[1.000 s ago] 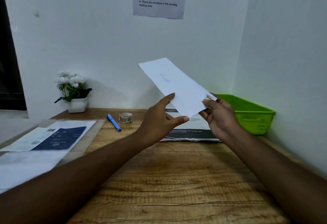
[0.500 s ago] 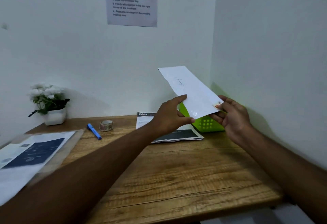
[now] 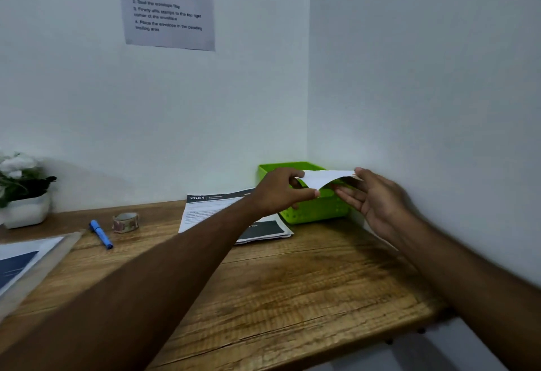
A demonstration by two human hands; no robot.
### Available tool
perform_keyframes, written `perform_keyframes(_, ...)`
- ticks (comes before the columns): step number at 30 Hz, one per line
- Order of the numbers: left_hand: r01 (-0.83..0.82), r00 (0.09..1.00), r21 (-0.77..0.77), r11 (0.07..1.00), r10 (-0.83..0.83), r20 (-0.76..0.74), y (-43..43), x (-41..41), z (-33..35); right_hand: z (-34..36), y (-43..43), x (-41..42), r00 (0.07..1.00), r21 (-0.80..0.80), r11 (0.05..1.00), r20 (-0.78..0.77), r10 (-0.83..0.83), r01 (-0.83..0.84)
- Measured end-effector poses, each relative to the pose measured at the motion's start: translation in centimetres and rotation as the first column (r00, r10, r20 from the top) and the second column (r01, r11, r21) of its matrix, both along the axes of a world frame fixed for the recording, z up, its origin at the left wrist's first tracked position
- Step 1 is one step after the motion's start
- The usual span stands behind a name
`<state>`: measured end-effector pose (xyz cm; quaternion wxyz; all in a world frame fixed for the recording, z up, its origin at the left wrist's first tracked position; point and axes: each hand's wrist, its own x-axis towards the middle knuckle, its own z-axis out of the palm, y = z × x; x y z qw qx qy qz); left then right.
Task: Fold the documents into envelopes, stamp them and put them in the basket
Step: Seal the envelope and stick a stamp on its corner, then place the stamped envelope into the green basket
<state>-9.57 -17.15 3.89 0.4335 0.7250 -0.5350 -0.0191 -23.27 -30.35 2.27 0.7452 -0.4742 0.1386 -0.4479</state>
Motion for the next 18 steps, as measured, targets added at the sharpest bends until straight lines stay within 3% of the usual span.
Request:
perform_keyframes(7,-0.067,0.992,-0.065,0.996,0.073,0.100,-0.5,1.3,-0.4,-0.3,-0.2,1.5,0.970,-0.010,1.000,-0.240,-0.028,0.026)
perform_keyframes(13,-0.184,0.956,-0.079,0.980,0.197,0.216,-0.8,1.3,-0.4,-1.0,-0.6,2.8,0.936,-0.032,0.994,-0.337,-0.105,0.100)
perform_keyframes(18,-0.286,0.890,0.058,0.956,0.243,0.386,-0.5,1.1,-0.2,-1.3,-0.7,3.7,0.896,-0.048,0.987,-0.413,-0.160,0.154)
